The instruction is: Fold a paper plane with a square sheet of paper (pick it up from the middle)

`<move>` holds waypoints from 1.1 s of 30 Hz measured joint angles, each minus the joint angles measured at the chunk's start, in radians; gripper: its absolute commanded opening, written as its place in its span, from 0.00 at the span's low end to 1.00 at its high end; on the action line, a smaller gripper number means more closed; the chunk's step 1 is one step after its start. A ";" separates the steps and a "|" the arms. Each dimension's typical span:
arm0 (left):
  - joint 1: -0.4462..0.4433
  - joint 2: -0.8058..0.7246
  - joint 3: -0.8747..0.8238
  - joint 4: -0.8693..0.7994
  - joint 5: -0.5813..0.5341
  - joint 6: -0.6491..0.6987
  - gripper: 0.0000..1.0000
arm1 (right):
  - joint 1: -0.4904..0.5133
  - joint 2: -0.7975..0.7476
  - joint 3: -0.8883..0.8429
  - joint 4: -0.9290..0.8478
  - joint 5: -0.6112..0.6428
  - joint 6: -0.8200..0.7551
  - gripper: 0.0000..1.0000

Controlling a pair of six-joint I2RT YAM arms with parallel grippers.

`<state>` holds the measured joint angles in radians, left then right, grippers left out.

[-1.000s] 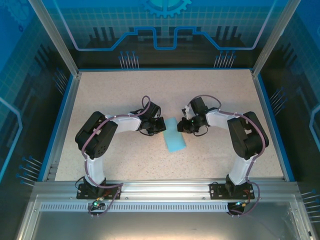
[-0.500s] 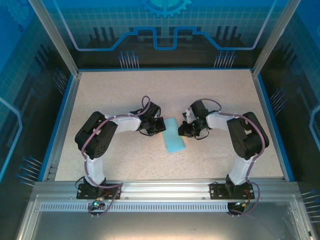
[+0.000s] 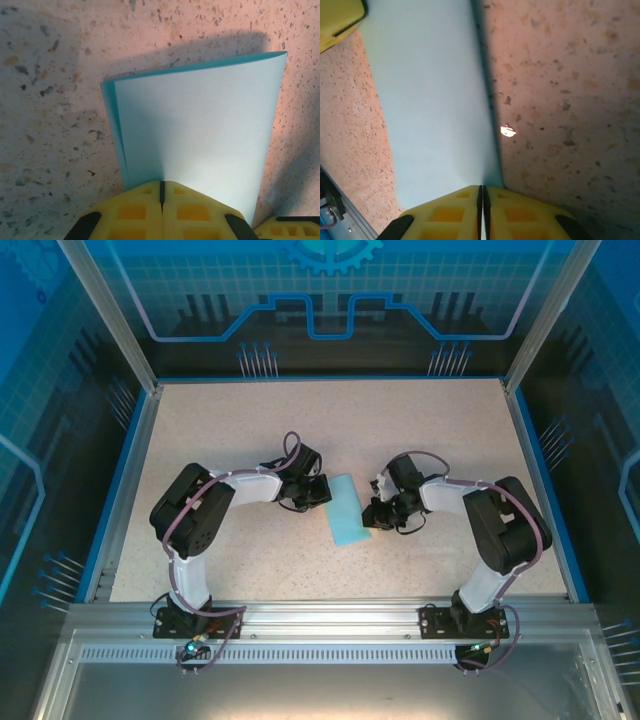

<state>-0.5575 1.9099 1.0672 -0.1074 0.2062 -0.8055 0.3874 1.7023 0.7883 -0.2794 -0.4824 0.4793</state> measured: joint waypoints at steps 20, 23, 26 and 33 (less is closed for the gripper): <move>0.000 0.000 0.008 -0.011 0.005 0.004 0.11 | 0.024 -0.026 -0.031 -0.012 -0.001 0.000 0.12; 0.000 -0.008 0.009 -0.019 0.024 0.018 0.17 | 0.025 -0.022 -0.031 -0.005 -0.008 0.000 0.12; -0.001 -0.030 0.010 -0.008 0.055 0.023 0.22 | 0.025 -0.019 -0.031 0.000 -0.015 -0.001 0.11; -0.026 -0.030 0.091 0.054 0.121 0.019 0.24 | 0.025 -0.013 -0.031 0.008 -0.024 -0.001 0.12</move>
<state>-0.5835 1.8801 1.1584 -0.0536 0.3267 -0.7864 0.4126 1.6890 0.7574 -0.2718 -0.5064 0.4786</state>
